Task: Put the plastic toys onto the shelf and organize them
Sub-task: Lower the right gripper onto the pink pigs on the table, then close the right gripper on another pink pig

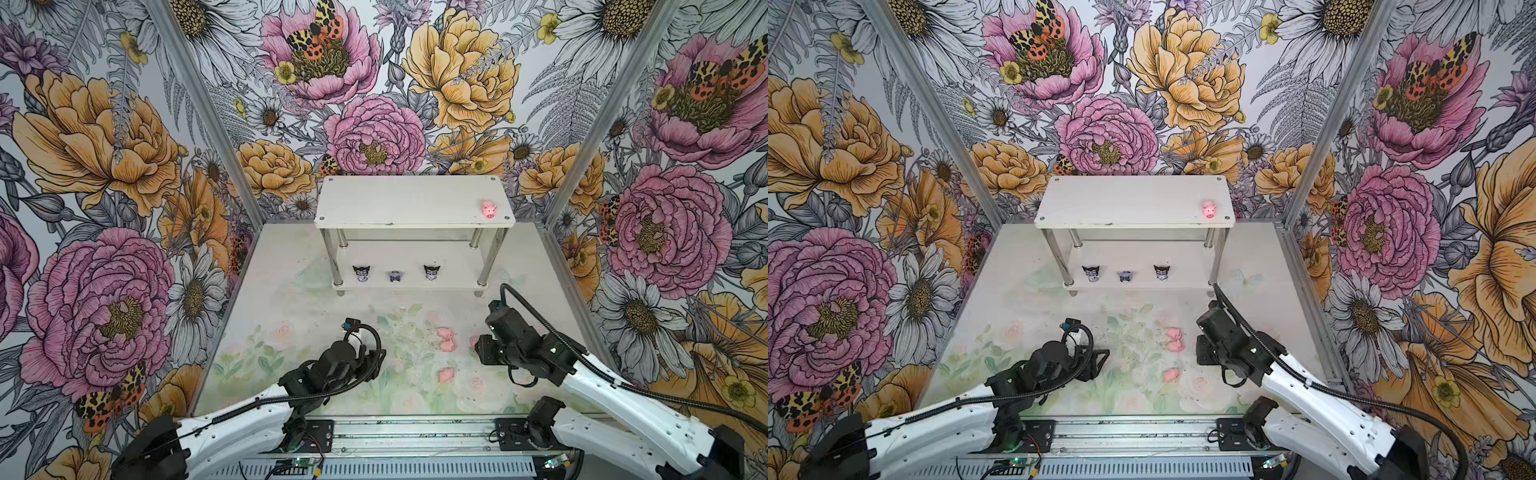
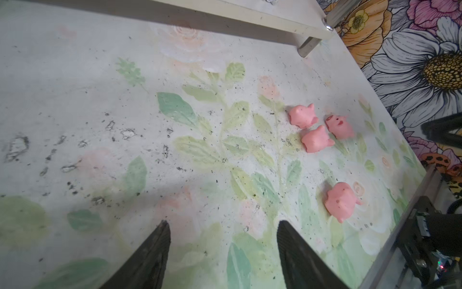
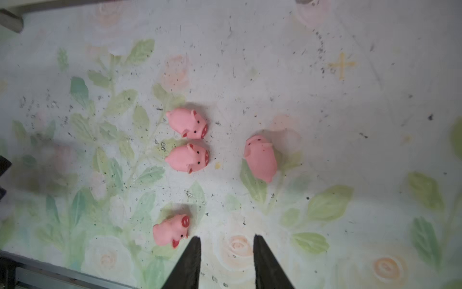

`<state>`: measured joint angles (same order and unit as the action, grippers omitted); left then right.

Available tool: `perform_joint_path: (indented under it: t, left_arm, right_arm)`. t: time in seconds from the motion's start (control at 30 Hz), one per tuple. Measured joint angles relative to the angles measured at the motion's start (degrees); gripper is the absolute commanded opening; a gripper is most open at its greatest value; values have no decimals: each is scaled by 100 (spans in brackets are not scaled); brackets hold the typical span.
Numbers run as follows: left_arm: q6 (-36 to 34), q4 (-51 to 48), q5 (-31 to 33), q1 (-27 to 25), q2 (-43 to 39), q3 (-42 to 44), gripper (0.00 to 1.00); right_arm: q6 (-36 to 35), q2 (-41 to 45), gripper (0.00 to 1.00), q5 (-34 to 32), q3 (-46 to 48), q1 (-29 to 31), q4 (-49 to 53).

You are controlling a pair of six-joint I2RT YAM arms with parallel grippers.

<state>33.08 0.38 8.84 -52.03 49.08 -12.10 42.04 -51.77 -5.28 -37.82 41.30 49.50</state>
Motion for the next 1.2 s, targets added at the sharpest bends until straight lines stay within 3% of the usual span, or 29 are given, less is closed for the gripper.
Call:
perform_joint_path:
  t: [0.07,0.13,0.2,0.3,0.47,0.97,1.2]
  left_arm:
    - [59,284,15,-37,404,-76,70]
    - [116,474,17,-74,728,-140,70]
    - [155,634,24,-155,966,-205,72]
    - [177,791,44,-321,1274,-374,73]
    - [201,984,57,-426,1604,-601,73]
    - [262,1058,59,-426,1805,-645,74]
    - [260,1021,81,-420,1622,-645,75]
  right_arm:
    - [42,-337,15,17,94,131,-330]
    - [0,-610,15,35,109,195,-640]
    - [-20,-837,23,61,140,247,-966]
    - [-173,-1117,45,74,216,304,-1338]
    - [-490,-1534,54,87,251,306,-1709]
    - [-901,-2800,56,-116,87,306,-2293]
    - [-1075,-3346,52,-219,-240,304,-2583]
